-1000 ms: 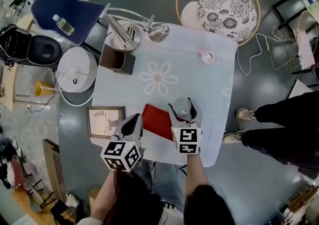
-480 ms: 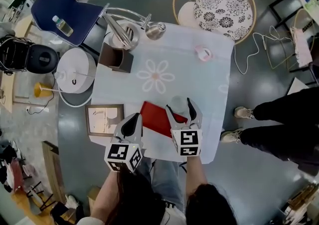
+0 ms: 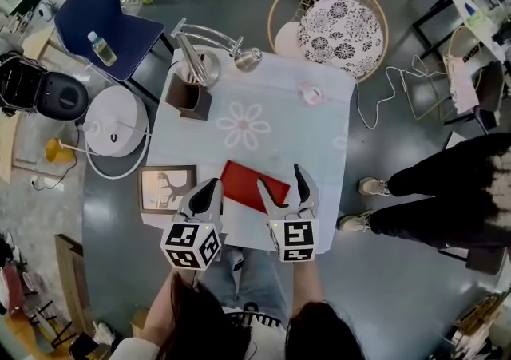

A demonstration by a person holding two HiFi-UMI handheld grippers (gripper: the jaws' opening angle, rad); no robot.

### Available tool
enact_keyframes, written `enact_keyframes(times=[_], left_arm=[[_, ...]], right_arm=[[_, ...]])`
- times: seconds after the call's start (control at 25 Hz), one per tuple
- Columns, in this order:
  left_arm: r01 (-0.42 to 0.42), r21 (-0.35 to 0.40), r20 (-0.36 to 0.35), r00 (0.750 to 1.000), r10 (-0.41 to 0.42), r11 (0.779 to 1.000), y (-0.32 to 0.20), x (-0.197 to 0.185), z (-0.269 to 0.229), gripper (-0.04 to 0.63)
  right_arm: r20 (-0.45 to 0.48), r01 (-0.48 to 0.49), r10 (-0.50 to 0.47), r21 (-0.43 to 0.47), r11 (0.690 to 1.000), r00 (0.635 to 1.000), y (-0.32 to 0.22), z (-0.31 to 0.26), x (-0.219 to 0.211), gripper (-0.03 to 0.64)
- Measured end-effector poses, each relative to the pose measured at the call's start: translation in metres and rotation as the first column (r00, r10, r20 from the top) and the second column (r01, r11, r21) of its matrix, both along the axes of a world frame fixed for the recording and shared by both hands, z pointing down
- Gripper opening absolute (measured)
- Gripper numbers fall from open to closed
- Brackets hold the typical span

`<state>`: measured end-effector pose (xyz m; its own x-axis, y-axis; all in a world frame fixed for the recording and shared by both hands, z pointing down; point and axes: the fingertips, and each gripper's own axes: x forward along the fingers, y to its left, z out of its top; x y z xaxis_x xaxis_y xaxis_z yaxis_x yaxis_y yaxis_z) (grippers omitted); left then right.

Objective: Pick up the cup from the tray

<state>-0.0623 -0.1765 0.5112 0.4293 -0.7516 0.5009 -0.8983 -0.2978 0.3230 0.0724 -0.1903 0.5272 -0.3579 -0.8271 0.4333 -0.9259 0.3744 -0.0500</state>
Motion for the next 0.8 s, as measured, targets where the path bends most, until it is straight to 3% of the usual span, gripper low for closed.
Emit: enact_keyframes(times=[0.16, 0.44, 0.68, 0.8], left_arm=[[-0.039, 0.032, -0.014, 0.999, 0.04, 0.999, 0.006, 0.003, -0.018, 0.0], [-0.112, 0.104, -0.021, 0.993, 0.115, 0.988, 0.025, 0.014, -0.055, 0.0], [-0.16, 0.16, -0.041, 0.985, 0.168, 0.974, 0.047, 0.018, -0.083, 0.0], [-0.173, 0.188, -0.041, 0.982, 0.184, 0.967, 0.055, 0.018, -0.095, 0.0]], right_arm=[[0.064, -0.012, 0.011, 0.017, 1.0, 0.998, 0.017, -0.033, -0.003, 0.374], [0.051, -0.037, 0.034, 0.074, 0.997, 0.998, 0.051, -0.08, -0.005, 0.37], [0.086, -0.065, 0.055, 0.115, 0.991, 0.995, 0.079, -0.111, -0.016, 0.307], [0.106, -0.088, 0.076, 0.114, 0.99, 0.991, 0.087, -0.12, -0.02, 0.236]])
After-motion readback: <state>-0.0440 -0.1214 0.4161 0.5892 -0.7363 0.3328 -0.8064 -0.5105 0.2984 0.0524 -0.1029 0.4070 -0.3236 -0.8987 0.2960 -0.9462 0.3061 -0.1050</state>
